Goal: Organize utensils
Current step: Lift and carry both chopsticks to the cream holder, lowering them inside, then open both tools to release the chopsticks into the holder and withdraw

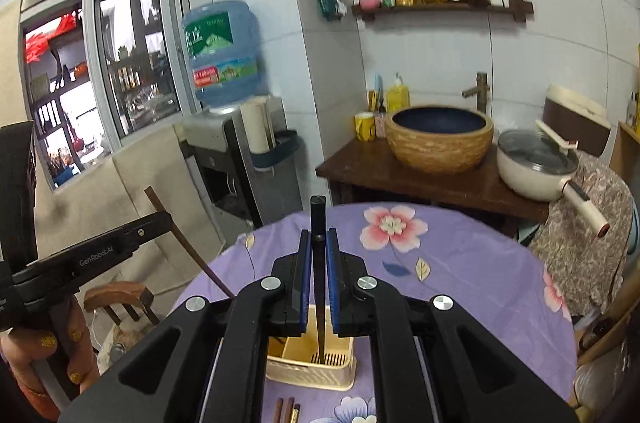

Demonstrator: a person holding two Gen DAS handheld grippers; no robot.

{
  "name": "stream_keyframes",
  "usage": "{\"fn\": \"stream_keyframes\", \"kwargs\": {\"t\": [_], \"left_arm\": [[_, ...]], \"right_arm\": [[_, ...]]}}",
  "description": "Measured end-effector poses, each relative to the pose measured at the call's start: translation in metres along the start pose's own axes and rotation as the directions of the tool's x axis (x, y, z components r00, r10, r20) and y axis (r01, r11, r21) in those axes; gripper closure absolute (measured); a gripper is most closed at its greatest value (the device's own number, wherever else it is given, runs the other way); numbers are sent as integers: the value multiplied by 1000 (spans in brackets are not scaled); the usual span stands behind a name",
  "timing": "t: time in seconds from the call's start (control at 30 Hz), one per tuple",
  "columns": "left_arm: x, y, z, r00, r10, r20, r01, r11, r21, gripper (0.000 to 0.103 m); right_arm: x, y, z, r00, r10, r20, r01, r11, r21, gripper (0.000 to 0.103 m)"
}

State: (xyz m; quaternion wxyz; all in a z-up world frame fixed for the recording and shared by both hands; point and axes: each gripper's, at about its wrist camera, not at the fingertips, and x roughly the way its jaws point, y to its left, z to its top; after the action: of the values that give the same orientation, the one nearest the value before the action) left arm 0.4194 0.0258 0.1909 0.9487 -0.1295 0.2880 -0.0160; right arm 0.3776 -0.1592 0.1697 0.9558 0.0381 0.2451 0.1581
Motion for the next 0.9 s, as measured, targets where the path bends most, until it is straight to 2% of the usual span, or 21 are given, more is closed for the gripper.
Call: {"fn": "stream_keyframes", "kwargs": {"t": [0.37, 0.7, 0.77, 0.83, 0.87, 0.9], "left_arm": [[47, -1, -42, 996, 33, -81, -31, 999, 21, 96], [49, -1, -48, 996, 34, -84, -32, 999, 26, 96], [45, -1, -49, 996, 30, -82, -28, 999, 30, 96], [41, 0, -51, 997, 19, -79, -17, 999, 31, 89], [38, 2, -52, 997, 11, -77, -9, 1000, 27, 84], [34, 4, -55, 997, 5, -72, -3, 1000, 20, 68]], "right_arm": [[27, -15, -19, 999, -24, -48, 26, 999, 48, 95], [30, -27, -20, 999, -33, -39, 37, 995, 92, 95], [30, -30, -22, 999, -23, -40, 27, 995, 97, 92], [27, -32, -24, 999, -31, -29, 34, 995, 97, 86], [25, -32, -26, 999, -31, -24, 33, 995, 98, 77], [22, -32, -28, 1000, -25, -19, 27, 995, 101, 68]]}}
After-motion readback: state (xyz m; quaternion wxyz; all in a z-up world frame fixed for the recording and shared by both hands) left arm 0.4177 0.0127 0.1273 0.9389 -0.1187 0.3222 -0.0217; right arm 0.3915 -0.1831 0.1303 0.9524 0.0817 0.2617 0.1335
